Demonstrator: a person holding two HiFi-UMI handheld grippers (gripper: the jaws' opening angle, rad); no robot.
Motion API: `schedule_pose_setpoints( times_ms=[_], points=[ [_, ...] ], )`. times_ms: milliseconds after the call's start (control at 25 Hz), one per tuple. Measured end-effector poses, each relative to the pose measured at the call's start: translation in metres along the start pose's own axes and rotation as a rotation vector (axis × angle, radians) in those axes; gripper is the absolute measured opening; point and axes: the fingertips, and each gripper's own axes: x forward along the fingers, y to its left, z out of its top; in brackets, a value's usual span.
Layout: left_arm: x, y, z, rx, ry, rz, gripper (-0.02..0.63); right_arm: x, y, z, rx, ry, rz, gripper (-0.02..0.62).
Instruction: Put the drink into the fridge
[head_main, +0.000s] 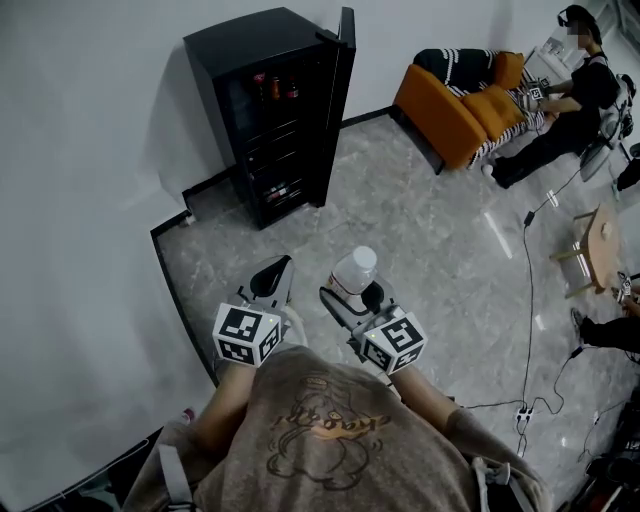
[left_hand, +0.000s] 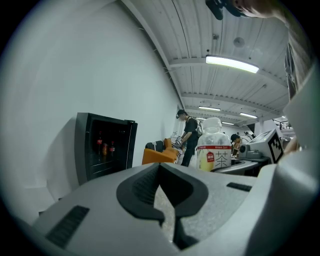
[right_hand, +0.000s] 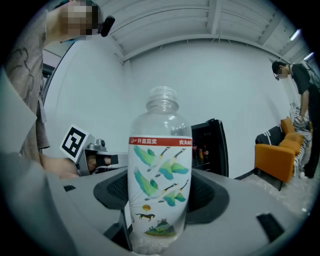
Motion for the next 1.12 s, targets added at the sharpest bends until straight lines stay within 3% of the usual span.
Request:
schedule_pose_setpoints(
  times_ms=[1120],
  points=[
    [0.127, 0.150, 0.079, 0.042, 0.045, -0.109, 0.004, 0.187, -0.095, 0.069, 0.014, -0.027, -0.077, 0.311]
  ],
)
